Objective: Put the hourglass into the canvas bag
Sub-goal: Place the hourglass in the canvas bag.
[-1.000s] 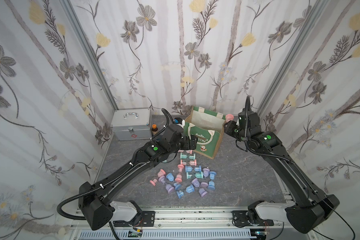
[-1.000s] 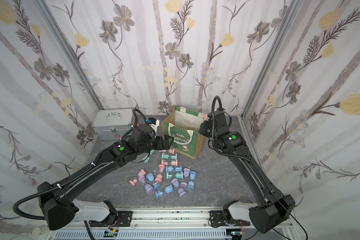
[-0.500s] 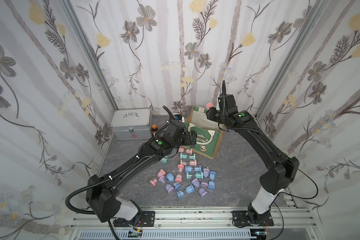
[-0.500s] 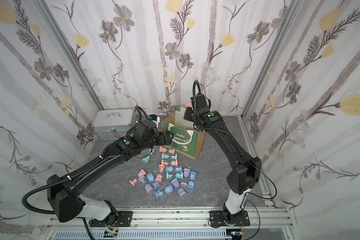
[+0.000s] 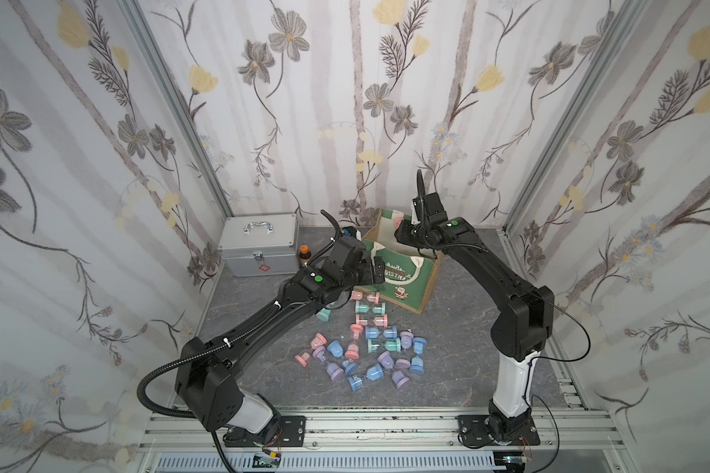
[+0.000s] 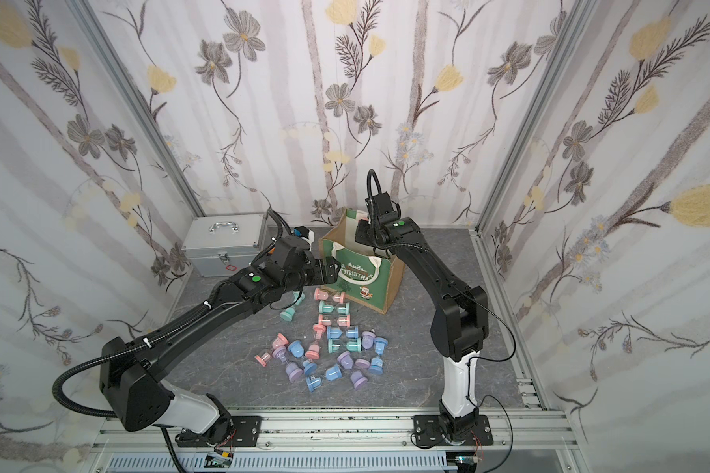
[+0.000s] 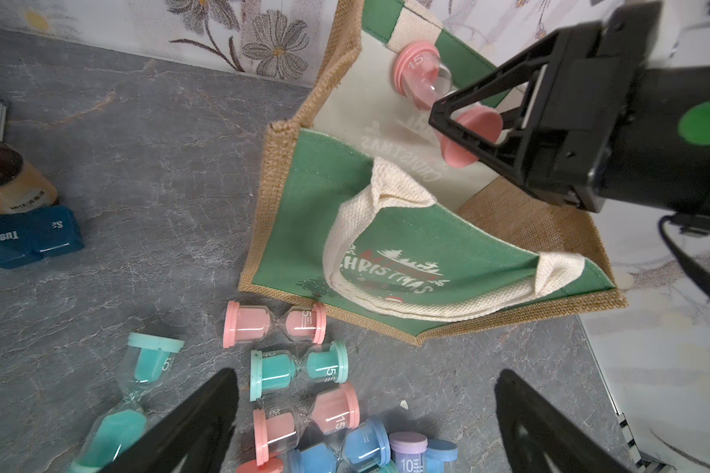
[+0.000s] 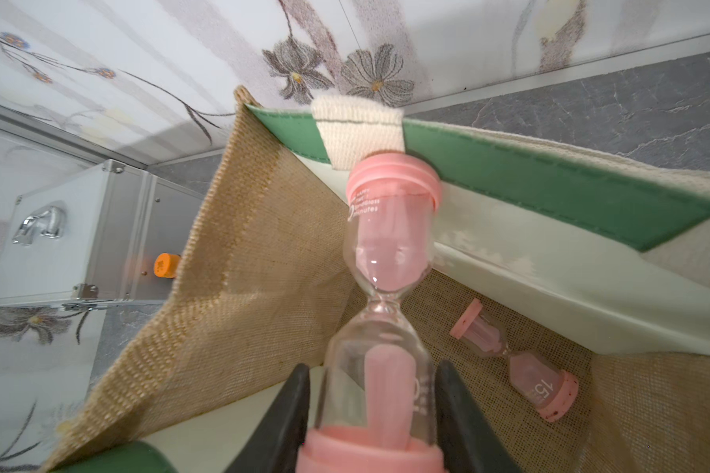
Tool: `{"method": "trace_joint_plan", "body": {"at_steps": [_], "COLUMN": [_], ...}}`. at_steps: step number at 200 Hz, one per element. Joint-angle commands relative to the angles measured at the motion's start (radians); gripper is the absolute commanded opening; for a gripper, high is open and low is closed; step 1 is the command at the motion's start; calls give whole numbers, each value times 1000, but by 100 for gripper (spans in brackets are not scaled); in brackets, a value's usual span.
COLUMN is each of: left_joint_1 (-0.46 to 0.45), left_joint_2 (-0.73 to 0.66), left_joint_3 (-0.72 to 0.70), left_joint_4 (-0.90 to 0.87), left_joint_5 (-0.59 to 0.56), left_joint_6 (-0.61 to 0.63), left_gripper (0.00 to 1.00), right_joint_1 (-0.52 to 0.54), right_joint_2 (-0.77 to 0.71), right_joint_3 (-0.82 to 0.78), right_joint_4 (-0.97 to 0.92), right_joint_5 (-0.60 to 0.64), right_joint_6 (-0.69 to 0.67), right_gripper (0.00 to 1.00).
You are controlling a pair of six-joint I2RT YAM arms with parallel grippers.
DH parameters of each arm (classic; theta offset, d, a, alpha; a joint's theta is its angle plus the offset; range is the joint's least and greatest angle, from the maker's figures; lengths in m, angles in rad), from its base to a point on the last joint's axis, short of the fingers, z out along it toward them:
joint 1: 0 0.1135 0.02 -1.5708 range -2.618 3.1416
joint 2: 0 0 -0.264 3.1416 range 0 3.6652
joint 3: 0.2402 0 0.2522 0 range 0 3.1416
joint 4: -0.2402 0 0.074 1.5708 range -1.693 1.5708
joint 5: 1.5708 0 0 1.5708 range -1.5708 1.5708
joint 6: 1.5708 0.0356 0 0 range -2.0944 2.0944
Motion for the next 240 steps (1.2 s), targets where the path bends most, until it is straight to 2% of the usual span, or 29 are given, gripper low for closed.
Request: {"method": "trace_joint_plan", "body": {"at_steps": [1,134,173,240], "left_joint_1": [3,17,22,27], "left_joint_2": [5,-7,-14,-27], "left_joint_3": [-9,-66,-72,-67], "left_joint_4": [36,60,65,62], "left_joint_5": [-17,-81,-83,-78], "left_joint_6": [-13,-26,-28,-27], "left_gripper": [100,100,100,100], "right_joint_1": [-1,5,4,4], "right_joint_2": [28,132,129,105], "right_joint_3": [7,-40,-41,-39], "right_joint_4": [11,48,60,78], "right_joint_5": [-8,-66,-56,-67], "right_joint_6": [-13,-32,-33,-23], "right_gripper": [11,16,24,45]}}
